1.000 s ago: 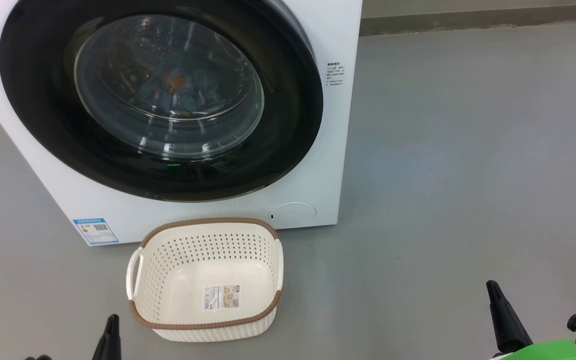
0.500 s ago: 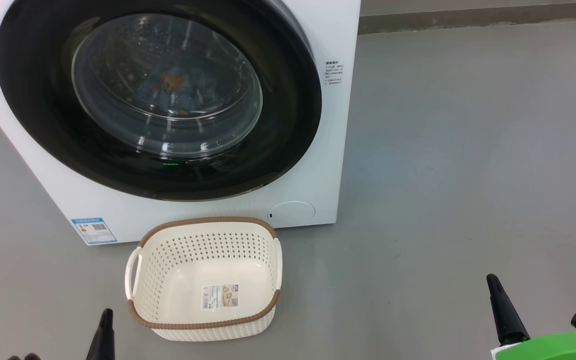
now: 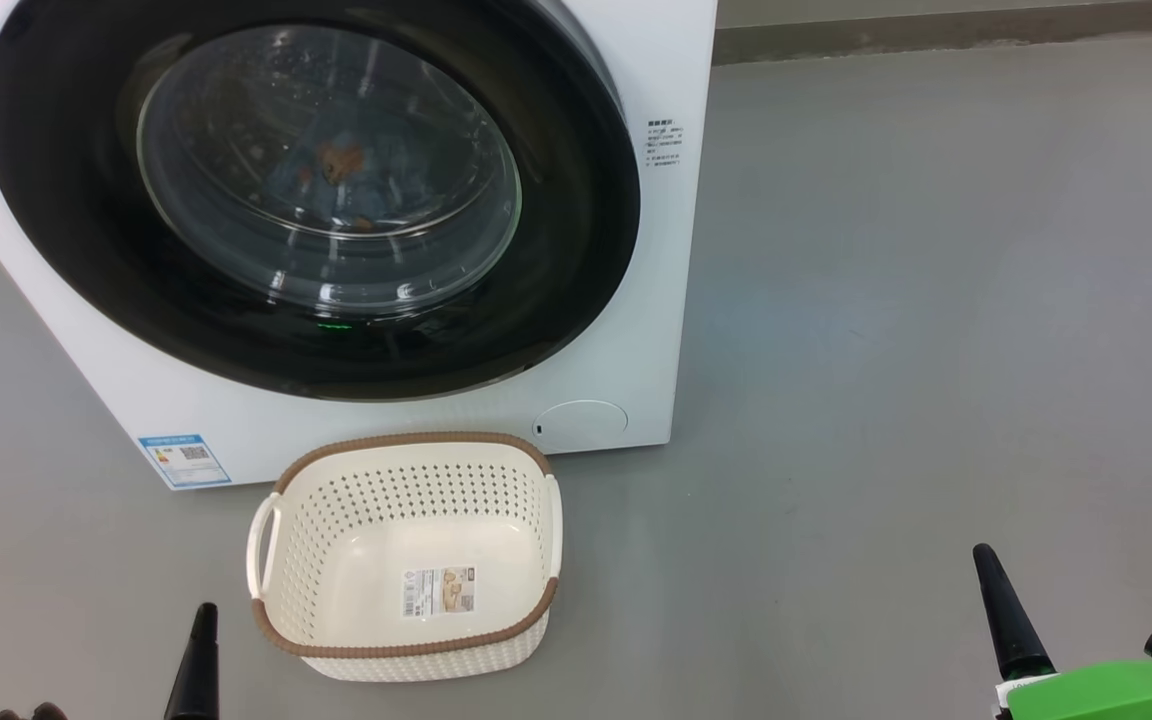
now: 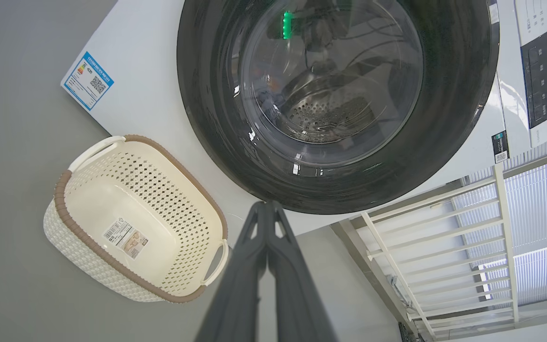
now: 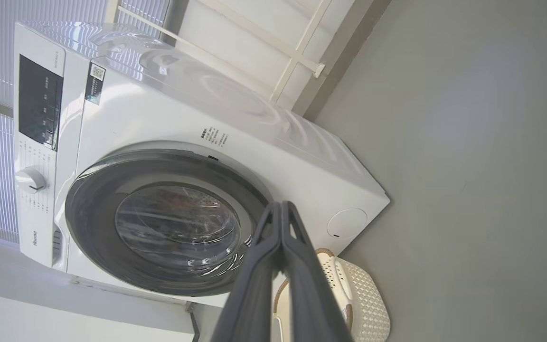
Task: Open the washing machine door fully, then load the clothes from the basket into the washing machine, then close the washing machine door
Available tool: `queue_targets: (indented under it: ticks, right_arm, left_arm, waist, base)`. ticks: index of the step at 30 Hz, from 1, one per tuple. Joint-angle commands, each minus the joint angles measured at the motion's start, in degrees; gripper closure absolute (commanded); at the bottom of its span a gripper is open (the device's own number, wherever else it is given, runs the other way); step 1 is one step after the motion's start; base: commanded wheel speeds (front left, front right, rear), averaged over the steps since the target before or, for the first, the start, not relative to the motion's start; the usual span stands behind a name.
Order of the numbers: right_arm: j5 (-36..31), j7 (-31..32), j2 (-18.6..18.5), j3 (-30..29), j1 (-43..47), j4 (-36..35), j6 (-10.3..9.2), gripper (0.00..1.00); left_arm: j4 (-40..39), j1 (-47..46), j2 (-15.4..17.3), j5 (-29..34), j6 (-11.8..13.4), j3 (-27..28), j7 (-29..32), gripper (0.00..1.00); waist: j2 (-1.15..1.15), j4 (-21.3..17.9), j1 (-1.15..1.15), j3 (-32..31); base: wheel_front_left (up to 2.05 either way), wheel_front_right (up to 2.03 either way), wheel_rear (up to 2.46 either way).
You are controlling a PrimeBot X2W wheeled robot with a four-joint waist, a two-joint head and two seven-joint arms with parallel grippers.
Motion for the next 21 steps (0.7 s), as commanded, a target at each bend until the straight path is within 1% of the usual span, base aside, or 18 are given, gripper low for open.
queue_targets:
  ticks: [1, 21]
  right_arm:
    - [2.1, 0.4, -0.8, 0.7, -2.8, -0.9, 0.07, 1.0]
    - [15.7, 2.6, -1.0, 0.6, -5.0, 1.5, 0.08, 1.0]
  left_arm:
    - [-0.9, -2.8, 0.6, -2.2, -0.9, 1.8, 0.4, 1.0]
    - [0.2, -4.9, 0.2, -15.2, -1.6, 4.1, 3.4, 1.0]
  waist:
    - [0.0, 0.0, 0.0, 0.0]
    - [0.0, -0.3, 0.0, 0.3]
  base:
    - [0.0, 0.0, 0.0]
    - [0.0, 0.0, 0.0]
